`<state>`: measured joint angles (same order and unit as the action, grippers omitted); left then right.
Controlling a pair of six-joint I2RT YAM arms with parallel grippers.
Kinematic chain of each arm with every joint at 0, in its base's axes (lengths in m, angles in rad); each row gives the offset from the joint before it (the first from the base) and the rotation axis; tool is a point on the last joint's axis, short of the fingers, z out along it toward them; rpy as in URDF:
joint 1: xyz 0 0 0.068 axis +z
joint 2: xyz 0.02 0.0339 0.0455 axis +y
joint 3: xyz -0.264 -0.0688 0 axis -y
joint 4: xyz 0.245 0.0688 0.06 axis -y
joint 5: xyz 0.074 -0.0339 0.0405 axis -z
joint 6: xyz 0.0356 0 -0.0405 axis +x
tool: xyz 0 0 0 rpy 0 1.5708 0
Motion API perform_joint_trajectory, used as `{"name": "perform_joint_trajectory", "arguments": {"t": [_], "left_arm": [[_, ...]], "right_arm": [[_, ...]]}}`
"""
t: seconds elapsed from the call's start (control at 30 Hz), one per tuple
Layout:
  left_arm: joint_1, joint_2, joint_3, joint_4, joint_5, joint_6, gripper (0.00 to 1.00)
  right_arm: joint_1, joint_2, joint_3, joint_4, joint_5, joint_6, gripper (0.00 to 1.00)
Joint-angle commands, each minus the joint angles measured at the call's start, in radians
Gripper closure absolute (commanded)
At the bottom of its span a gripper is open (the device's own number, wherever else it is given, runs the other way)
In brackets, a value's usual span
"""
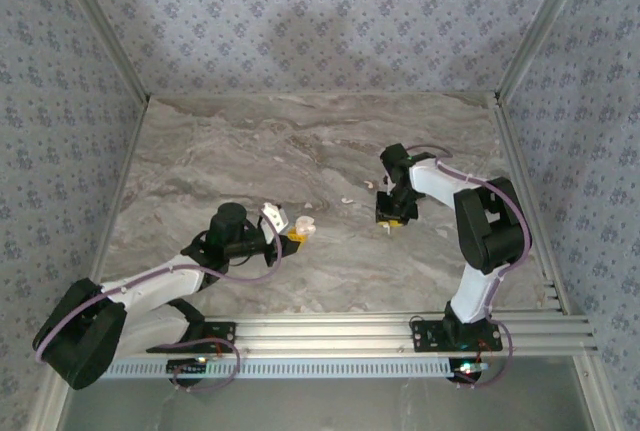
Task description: Insert wireless bluetooth earbuds into charging case
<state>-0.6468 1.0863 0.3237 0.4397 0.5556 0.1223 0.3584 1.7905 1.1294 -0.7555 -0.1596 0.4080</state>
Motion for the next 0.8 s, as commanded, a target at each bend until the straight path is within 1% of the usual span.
{"name": "perform_joint_trajectory", "arguments": {"t": [0.0,0.33,0.77], "left_arm": [[0.006,-0.019,-0.002,-0.001,0.000,0.016,0.86],[0.008,-0.025,-0.002,-0.009,-0.004,0.020,0.86],[0.009,-0.047,-0.009,-0.026,-0.014,0.020,0.86]], "right_arm": [[0.006,0.011,0.035,-0.040,0.030,-0.016,0.70],[0.030,0.049,0.054,-0.073,0.074,-0.026,0.68],[0.059,0.073,0.055,-0.094,0.139,-0.030,0.71]]}}
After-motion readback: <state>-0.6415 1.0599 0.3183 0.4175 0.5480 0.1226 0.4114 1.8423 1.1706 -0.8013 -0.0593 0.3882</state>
